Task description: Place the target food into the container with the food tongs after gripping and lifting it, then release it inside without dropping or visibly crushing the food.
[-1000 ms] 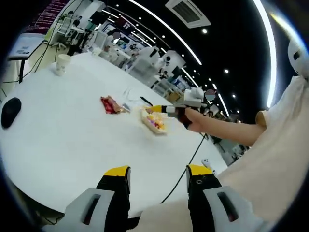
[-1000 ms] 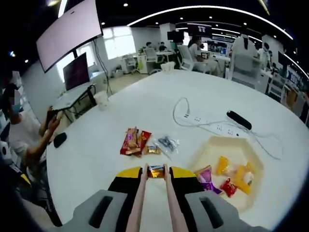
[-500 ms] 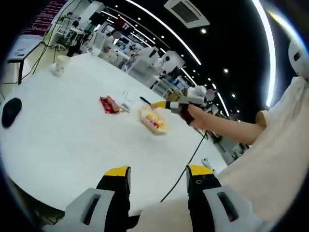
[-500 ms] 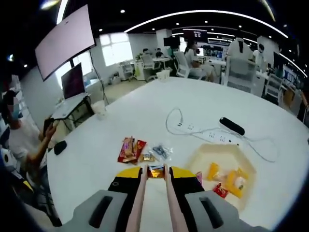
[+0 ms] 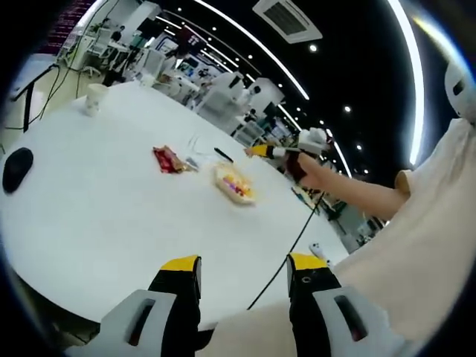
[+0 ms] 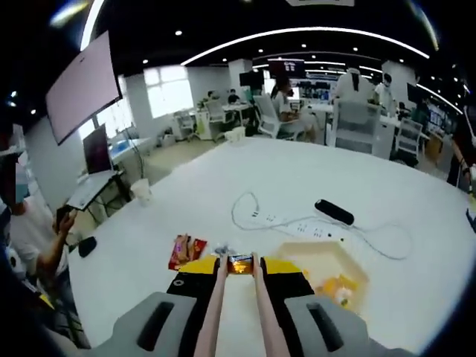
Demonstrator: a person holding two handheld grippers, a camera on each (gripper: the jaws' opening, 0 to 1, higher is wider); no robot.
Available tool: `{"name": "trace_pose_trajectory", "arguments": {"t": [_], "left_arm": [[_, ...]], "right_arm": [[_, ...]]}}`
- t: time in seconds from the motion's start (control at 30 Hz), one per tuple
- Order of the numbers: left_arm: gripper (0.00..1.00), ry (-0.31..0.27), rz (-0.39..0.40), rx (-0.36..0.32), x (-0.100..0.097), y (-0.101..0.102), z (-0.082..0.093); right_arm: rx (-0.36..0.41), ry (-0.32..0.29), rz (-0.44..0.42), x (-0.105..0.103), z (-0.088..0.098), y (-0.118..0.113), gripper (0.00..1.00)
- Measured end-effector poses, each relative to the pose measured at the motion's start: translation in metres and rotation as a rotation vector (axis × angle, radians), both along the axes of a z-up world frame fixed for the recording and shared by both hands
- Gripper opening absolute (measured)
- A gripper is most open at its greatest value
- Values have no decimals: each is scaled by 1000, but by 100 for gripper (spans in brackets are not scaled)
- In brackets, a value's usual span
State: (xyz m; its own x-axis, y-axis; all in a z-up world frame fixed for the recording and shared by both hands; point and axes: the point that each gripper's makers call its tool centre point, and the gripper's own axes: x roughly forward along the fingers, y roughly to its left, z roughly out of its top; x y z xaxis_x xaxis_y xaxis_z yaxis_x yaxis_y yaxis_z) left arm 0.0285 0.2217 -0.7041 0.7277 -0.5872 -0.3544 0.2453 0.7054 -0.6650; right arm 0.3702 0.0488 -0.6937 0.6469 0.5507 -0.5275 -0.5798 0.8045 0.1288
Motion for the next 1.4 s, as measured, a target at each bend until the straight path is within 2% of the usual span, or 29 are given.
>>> {"name": "trace_pose_trajectory", "arguments": {"t": [0.33, 0.7, 1.4], "left_arm": [[45, -5, -8, -4, 2, -5, 1], [45, -10, -24, -7, 4, -11, 2], [45, -17, -25, -3, 1, -12, 4]], "right_arm": [[-1, -32, -38, 12, 11, -21, 20], [-16, -56, -65, 16, 22, -43, 20], [-28, -108, -86, 24, 51, -62, 21]]}}
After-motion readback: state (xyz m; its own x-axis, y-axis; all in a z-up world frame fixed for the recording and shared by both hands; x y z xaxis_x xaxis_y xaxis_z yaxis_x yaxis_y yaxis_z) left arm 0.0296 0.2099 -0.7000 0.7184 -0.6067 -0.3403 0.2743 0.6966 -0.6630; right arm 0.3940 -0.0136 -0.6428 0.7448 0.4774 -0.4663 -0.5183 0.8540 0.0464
